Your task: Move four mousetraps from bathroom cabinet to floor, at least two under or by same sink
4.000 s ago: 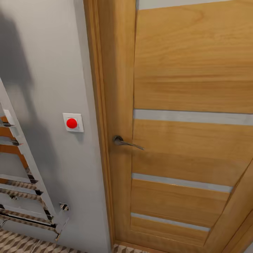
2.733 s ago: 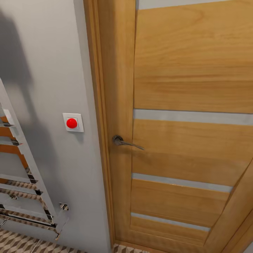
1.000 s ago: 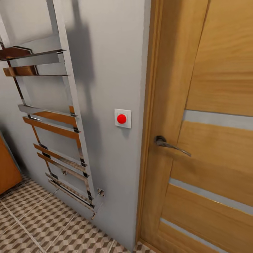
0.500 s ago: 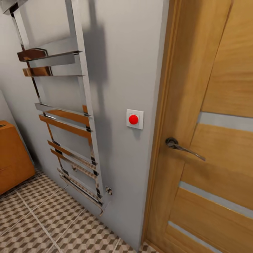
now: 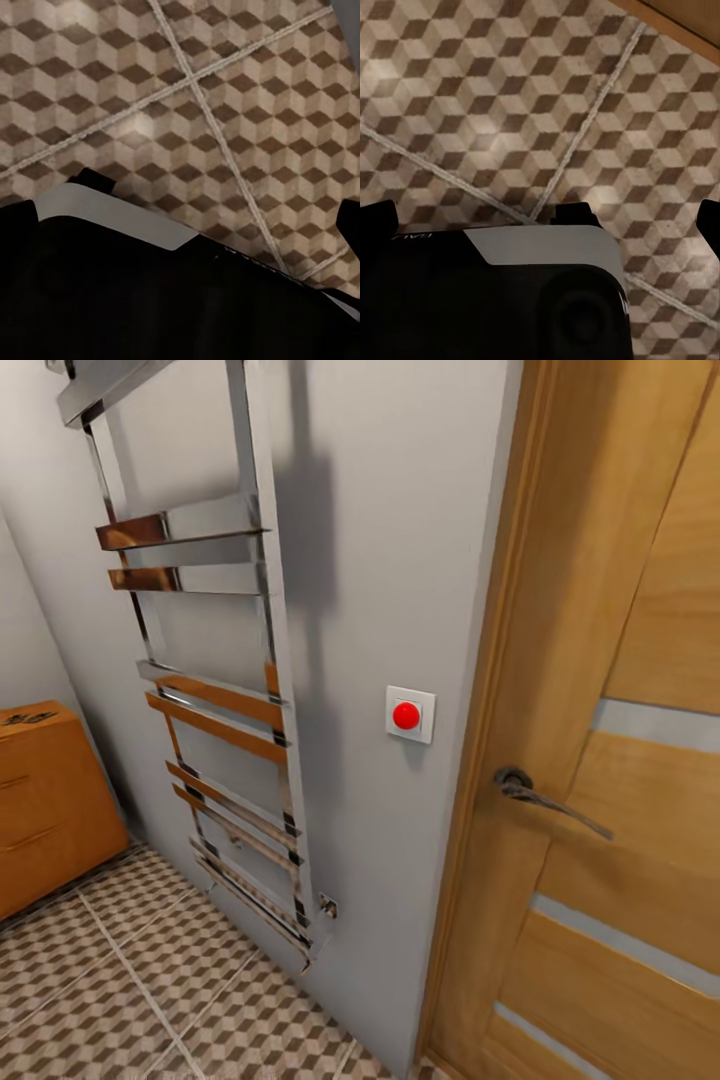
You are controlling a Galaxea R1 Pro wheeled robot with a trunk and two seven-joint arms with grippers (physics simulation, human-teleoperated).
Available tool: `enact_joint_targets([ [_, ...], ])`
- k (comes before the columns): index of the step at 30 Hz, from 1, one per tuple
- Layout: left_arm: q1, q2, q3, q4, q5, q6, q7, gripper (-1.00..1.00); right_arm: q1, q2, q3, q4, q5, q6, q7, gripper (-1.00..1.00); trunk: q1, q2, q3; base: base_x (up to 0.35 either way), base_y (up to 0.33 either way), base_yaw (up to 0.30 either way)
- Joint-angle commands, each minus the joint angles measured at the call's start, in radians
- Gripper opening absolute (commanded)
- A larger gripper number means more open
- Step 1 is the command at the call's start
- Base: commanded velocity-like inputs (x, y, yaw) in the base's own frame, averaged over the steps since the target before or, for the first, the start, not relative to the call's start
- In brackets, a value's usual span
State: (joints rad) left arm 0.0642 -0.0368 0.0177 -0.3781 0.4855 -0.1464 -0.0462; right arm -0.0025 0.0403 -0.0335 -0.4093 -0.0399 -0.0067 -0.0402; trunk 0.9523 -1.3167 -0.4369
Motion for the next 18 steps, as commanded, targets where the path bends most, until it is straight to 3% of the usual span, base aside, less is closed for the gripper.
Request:
enact_joint_targets([
  [1,0.000,0.000,0.002,-0.001,0.009,-0.001,-0.005,1.00,0.000,0.001,-0.003,0.000,-0.004,-0.001,-0.001,1.00,-0.004,0.007,0.002,0.000,0.000,0.270],
  [18,0.000,0.002,0.002,-0.001,0.059,-0.001,-0.006,1.00,-0.001,0.001,-0.002,0.000,-0.002,-0.001,-0.001,1.00,-0.069,0.126,0.056,0.000,0.000,0.288],
])
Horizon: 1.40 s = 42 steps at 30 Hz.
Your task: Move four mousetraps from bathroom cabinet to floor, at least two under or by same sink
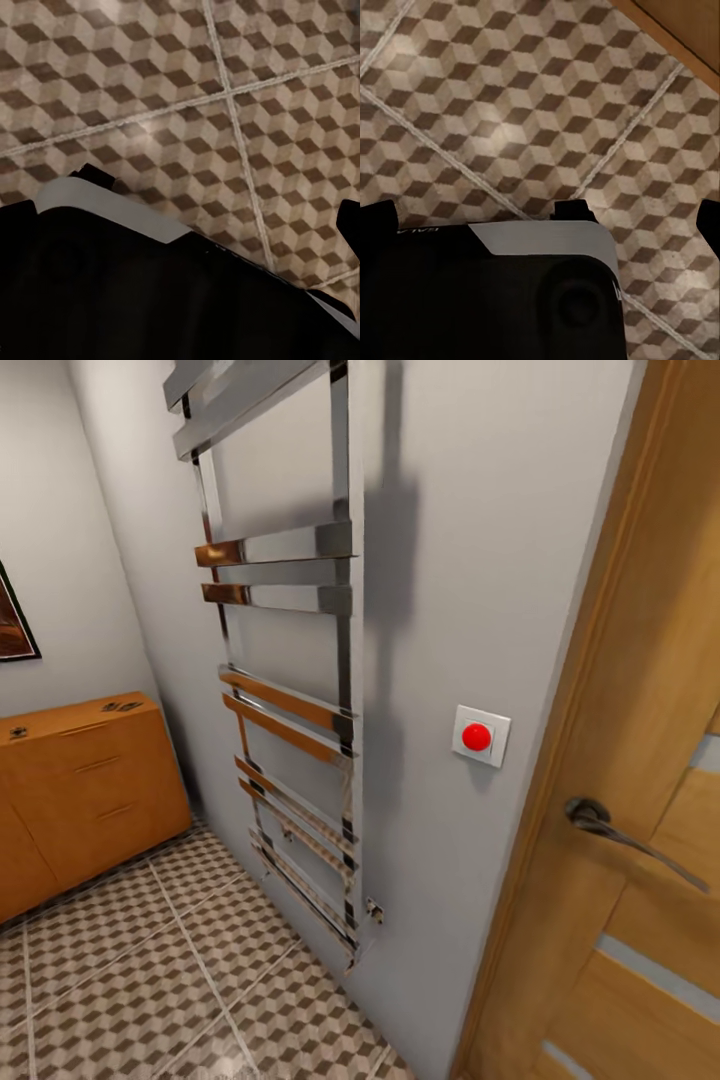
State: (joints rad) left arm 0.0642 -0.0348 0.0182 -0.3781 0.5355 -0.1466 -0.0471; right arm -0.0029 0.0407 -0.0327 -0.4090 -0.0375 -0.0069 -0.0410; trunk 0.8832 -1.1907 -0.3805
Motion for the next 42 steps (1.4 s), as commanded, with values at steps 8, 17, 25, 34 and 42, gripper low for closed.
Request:
enact_joint_targets([
  [8,0.000,0.000,0.002,-0.001,0.014,-0.001,-0.005,1.00,0.000,0.001,0.001,-0.001,0.000,0.000,0.000,1.00,-0.031,0.056,0.024,0.000,0.000,0.293],
  [17,0.000,0.001,0.003,-0.001,0.023,-0.001,-0.004,1.00,0.000,0.002,0.005,-0.001,0.002,0.000,0.000,1.00,-0.065,0.119,0.053,0.000,0.000,0.211],
  [25,0.000,0.003,0.002,-0.001,0.070,-0.002,-0.005,1.00,0.000,0.003,0.006,-0.001,0.003,-0.001,0.000,1.00,-0.096,0.175,0.078,0.000,0.000,0.048],
  [34,0.000,0.004,0.002,-0.001,0.088,-0.002,-0.006,1.00,0.000,0.004,0.008,-0.001,0.005,-0.001,0.000,1.00,-0.130,0.238,0.106,0.000,0.000,0.204],
  [42,0.000,0.004,0.002,-0.001,0.090,-0.002,-0.007,1.00,0.000,0.004,0.008,-0.001,0.006,-0.001,0.000,1.00,-0.161,0.294,0.131,0.000,0.000,0.283],
])
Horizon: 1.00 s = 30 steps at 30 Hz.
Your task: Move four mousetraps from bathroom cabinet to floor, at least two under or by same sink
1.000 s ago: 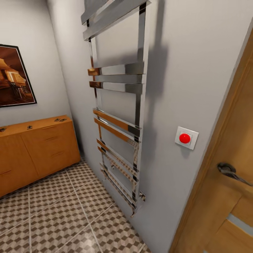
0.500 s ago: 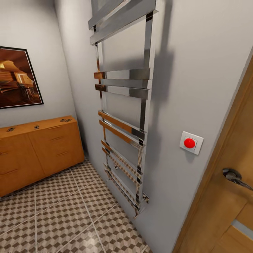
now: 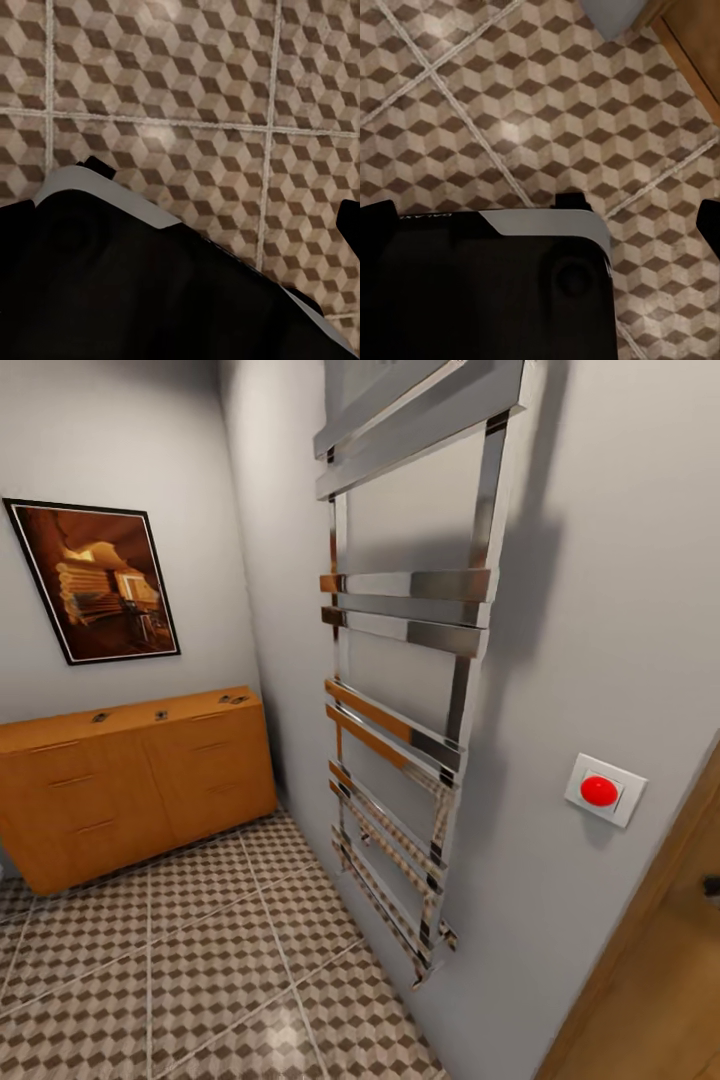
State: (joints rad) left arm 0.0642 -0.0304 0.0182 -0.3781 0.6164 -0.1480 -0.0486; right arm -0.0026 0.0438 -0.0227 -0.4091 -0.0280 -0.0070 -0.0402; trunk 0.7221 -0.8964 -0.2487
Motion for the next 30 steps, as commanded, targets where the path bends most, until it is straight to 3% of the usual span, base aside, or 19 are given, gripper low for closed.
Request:
enact_joint_targets([
  [1,0.000,0.000,0.002,-0.001,0.009,-0.001,-0.005,1.00,0.000,0.001,-0.002,0.000,-0.003,-0.001,-0.001,1.00,-0.004,0.006,0.002,0.000,0.000,0.292],
  [30,0.000,0.000,0.002,-0.001,0.009,-0.001,-0.005,1.00,0.000,0.002,-0.002,0.000,-0.003,-0.001,-0.001,1.00,-0.115,0.209,0.093,0.000,0.000,0.296],
])
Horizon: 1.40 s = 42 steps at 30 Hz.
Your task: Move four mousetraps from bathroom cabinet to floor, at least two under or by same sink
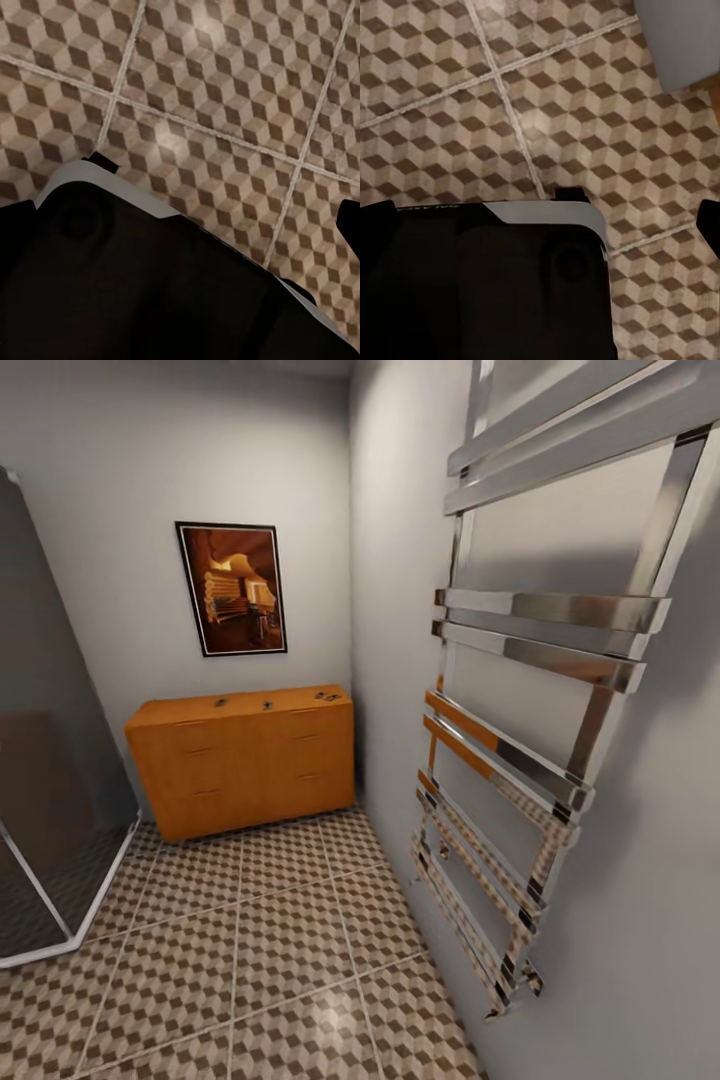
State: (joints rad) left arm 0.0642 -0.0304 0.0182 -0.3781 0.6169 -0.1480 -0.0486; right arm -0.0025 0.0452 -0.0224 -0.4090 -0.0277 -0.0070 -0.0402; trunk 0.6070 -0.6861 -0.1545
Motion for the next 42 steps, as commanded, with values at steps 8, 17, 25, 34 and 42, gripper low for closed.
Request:
enact_joint_targets([
  [8,0.000,0.000,0.002,-0.001,0.010,0.000,-0.004,1.00,0.000,0.001,-0.002,-0.001,-0.003,-0.001,-0.001,1.00,-0.030,0.055,0.024,0.000,0.000,0.297],
  [17,0.000,0.000,0.002,-0.001,0.010,0.000,-0.004,1.00,0.000,0.001,-0.002,-0.001,-0.003,-0.001,-0.001,1.00,-0.065,0.118,0.052,0.000,0.000,0.296],
  [25,0.000,0.000,0.002,-0.001,0.011,0.000,-0.004,1.00,0.000,0.001,-0.002,-0.001,-0.003,-0.001,-0.001,1.00,-0.088,0.160,0.071,0.000,0.000,0.296],
  [34,0.000,-0.001,0.000,-0.001,0.008,-0.002,-0.005,1.00,0.000,0.000,-0.003,-0.001,-0.003,-0.001,-0.001,1.00,-0.088,0.160,0.071,0.002,0.000,0.264],
  [42,0.000,-0.002,-0.001,-0.001,0.007,-0.001,-0.004,1.00,0.000,-0.001,-0.004,-0.001,-0.003,-0.001,-0.001,1.00,-0.088,0.160,0.071,0.152,0.000,0.094],
])
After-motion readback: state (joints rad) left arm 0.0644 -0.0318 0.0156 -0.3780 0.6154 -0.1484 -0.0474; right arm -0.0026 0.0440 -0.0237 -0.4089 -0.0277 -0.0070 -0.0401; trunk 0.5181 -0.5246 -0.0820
